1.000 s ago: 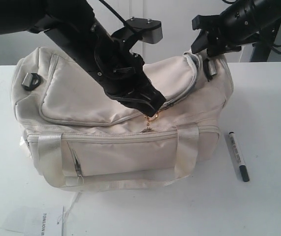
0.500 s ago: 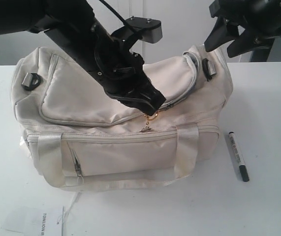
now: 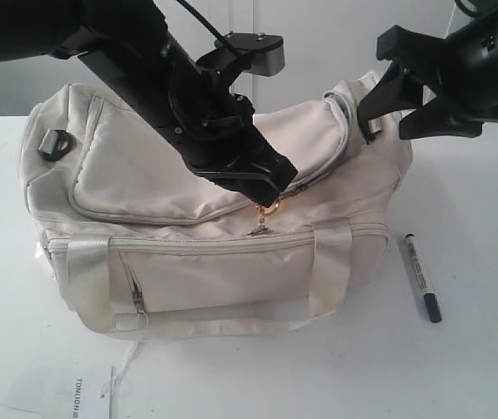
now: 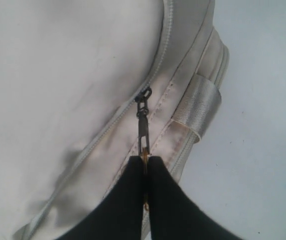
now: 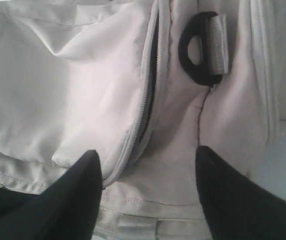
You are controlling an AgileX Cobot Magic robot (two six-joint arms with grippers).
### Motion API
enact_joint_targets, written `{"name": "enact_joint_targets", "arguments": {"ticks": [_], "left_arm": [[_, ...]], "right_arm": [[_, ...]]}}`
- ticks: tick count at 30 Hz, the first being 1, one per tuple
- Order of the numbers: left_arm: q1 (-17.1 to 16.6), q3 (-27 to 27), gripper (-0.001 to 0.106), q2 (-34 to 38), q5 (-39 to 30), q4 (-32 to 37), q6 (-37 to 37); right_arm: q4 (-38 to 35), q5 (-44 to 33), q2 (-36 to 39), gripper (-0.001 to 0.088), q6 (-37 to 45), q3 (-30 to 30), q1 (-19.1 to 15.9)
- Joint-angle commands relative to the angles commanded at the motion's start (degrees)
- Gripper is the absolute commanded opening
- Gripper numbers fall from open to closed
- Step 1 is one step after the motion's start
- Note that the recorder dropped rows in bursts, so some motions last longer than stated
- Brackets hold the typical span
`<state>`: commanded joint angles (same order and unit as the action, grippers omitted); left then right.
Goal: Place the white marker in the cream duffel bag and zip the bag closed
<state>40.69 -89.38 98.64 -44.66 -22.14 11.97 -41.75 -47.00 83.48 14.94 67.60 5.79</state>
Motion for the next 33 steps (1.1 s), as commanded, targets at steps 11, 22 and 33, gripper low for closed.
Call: {"name": "enact_joint_targets", "arguments": {"ticks": [11,22,33], "left_arm": [[0.0,0.0,0.0,0.0,-0.1,0.0,0.01],[0.0,0.0,0.0,0.0,0.02,0.0,0.01],[0.0,0.0,0.0,0.0,-0.34,0.0,0.01]], "right_arm": [[-0.23,8.24,2.33,0.0534,0.4,-1.15,4.49],[-2.57,10.16,5.74,0.0519,0.4,-1.15,4.49],[-4.74,11.3,7.38,0.0,5.85,-1.15,4.49]]}}
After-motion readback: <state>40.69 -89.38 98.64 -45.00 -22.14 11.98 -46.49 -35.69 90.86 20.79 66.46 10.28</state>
